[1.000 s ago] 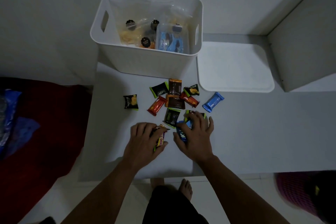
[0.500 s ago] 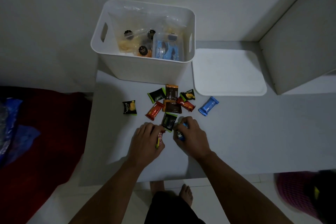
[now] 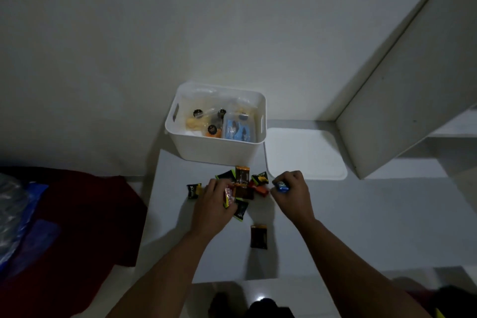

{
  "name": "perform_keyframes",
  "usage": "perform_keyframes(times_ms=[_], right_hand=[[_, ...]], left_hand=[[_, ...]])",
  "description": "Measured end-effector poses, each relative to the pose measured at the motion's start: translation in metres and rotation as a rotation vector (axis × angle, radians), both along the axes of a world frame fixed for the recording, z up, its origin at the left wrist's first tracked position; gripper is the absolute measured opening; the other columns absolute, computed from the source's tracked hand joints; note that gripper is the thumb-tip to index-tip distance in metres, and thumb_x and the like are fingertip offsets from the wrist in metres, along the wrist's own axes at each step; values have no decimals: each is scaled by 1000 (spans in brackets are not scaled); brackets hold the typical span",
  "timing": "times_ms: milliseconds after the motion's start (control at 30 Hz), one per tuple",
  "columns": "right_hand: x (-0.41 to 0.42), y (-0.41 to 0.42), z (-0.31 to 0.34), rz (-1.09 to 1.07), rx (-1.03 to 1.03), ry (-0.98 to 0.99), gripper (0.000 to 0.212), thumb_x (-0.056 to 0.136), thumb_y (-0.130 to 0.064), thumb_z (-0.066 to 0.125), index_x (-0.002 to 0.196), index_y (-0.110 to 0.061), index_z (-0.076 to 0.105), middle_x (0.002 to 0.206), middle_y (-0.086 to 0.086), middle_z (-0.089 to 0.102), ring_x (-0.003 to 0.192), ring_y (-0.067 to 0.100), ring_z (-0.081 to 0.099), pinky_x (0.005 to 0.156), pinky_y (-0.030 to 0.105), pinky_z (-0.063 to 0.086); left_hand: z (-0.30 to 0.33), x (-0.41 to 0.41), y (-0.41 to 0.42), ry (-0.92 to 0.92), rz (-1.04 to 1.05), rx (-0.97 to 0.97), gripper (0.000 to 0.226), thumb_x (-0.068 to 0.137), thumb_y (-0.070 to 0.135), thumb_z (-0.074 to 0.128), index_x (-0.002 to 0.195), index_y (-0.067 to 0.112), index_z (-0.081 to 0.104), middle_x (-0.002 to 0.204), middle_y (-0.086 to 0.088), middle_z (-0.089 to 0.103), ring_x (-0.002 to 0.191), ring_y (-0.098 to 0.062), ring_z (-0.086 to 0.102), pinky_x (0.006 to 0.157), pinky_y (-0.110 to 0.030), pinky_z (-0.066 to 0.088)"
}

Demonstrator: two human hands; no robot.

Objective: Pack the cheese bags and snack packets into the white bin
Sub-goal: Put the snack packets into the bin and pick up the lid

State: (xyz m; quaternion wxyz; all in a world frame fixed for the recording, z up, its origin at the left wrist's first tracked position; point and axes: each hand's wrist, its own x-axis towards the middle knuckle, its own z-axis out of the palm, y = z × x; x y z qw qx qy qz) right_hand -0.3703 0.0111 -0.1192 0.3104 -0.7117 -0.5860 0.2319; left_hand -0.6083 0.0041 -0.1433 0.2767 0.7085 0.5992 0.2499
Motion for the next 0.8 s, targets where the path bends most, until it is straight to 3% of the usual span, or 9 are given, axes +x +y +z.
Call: perform_keyframes(times_ms=[100, 167, 267, 333, 400, 500, 633, 733, 800], right_hand=[[-11, 22, 30, 4, 90, 63, 21, 74, -8, 80, 88, -20, 69, 99, -3, 54, 91, 6, 57, 77, 10, 43], [-25, 45, 50, 44, 115, 96, 21, 77, -10, 79, 90, -22, 68, 99, -3, 55, 92, 0, 55, 76, 6, 41], [-53, 93, 82, 124, 115, 169, 16, 79, -16, 79, 89, -22, 68, 102, 0, 60, 95, 7, 59, 81, 12, 48], [-71, 128, 97, 165, 56, 242, 11, 79, -16, 78, 85, -19, 70, 98, 3, 67, 91, 17, 64, 79, 27, 54], [-89, 162, 105, 198, -23, 331, 9, 79, -15, 78, 84, -12, 71, 88, 6, 72, 79, 25, 69, 72, 37, 58], [-109, 209, 102, 163, -167, 432, 10, 79, -12, 78, 85, -8, 71, 76, 10, 69, 61, 22, 64, 61, 34, 57], [-130, 248, 86, 192, -420, 384, 34, 79, -17, 83, 108, -6, 69, 98, 21, 69, 76, 26, 64, 71, 41, 59], [-136, 254, 81, 263, -602, 409, 69, 86, -18, 76, 147, -13, 45, 138, 18, 56, 111, 32, 60, 88, 45, 58], [-136, 255, 81, 272, -622, 402, 79, 90, -21, 72, 158, -16, 30, 153, 15, 43, 125, 38, 53, 84, 50, 58]], left_hand=[[30, -3, 26, 17, 27, 79, 45, 78, 27, 73, 116, 32, 50, 110, 3, 52, 95, -25, 59, 73, -44, 53], [50, -6, 50, 21, 45, 120, 45, 79, 25, 70, 118, 31, 49, 112, 2, 52, 96, -26, 59, 75, -45, 54], [82, -13, 98, 38, 95, 143, 43, 81, 26, 69, 120, 26, 50, 113, -3, 51, 95, -30, 59, 74, -46, 54], [99, -20, 132, 20, 179, 82, 40, 82, 33, 70, 116, 26, 49, 114, -5, 54, 95, -30, 59, 74, -44, 53], [113, -27, 166, -120, 291, -14, 39, 80, 37, 72, 110, 26, 49, 113, -7, 59, 95, -29, 59, 76, -38, 48], [121, -36, 214, -276, 459, -192, 39, 79, 37, 71, 110, 20, 53, 111, -9, 64, 99, -31, 60, 84, -37, 49], [100, -49, 253, -298, 545, -368, 70, 60, 53, 67, 114, 10, 63, 116, -20, 69, 100, -36, 68, 85, -42, 58], [85, -47, 256, -244, 543, -468, 84, 72, 54, 70, 143, 15, 47, 142, -15, 55, 127, -35, 57, 106, -46, 49], [82, -44, 256, -248, 565, -468, 85, 79, 54, 67, 150, 16, 40, 150, -14, 48, 135, -35, 50, 111, -48, 44]])
